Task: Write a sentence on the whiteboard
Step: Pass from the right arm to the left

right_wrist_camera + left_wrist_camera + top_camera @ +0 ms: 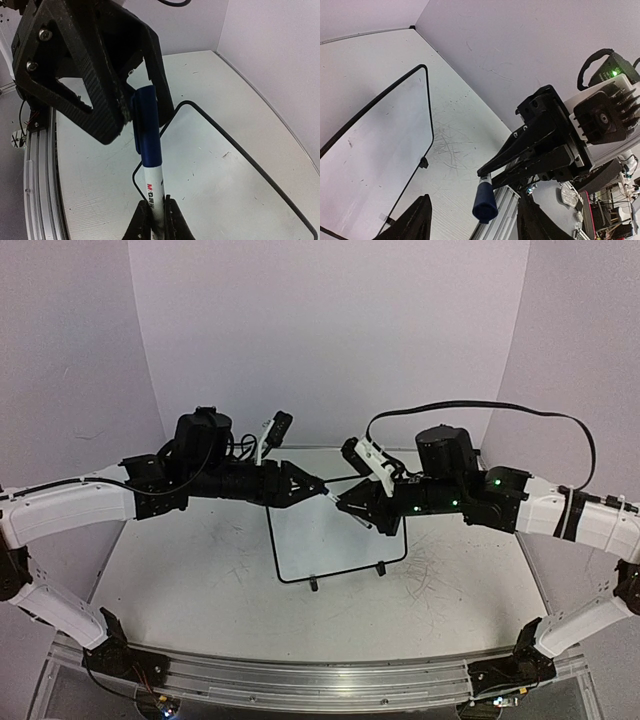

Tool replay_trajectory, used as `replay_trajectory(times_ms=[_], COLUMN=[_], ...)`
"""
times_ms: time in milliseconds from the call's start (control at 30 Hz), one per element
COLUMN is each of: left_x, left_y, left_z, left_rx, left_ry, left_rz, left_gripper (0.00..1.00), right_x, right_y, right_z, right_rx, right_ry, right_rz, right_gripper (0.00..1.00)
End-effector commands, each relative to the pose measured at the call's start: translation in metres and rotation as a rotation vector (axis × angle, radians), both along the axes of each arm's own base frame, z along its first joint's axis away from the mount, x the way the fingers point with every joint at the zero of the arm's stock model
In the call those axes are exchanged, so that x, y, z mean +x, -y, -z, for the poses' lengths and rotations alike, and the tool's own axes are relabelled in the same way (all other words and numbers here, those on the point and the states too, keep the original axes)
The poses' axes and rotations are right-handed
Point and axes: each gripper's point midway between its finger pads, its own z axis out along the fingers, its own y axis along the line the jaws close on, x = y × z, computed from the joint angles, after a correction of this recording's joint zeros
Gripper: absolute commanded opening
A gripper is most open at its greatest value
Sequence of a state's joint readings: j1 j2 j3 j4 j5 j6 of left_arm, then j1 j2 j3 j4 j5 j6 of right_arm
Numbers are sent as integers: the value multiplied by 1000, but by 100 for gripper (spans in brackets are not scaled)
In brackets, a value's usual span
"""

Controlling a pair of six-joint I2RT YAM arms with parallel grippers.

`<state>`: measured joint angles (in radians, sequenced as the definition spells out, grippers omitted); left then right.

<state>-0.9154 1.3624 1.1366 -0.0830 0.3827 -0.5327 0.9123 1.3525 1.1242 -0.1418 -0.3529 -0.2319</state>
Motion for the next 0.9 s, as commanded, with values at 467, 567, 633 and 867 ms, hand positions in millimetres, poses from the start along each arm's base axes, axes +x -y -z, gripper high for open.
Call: replay_trajectory(times_ms=[467,567,633,867], left_x=[-9,-8,-8,1], left_y=[14,15,15,7], left_z=[-17,-16,-14,-10], left_rx=[-79,-78,-75,-61], left_ry=[-8,-18,-26,-5], left_rz=[88,84,82,6], left_gripper=[21,13,7,0], right_x=[0,-1,-1,10], right_y=[0,0,-1,6], right_z=[-3,-4,-3,2], right_rx=[31,38,40,27], right_ry=[32,25,17,16], right_rz=[32,34,34,117], right_gripper=[0,0,0,6])
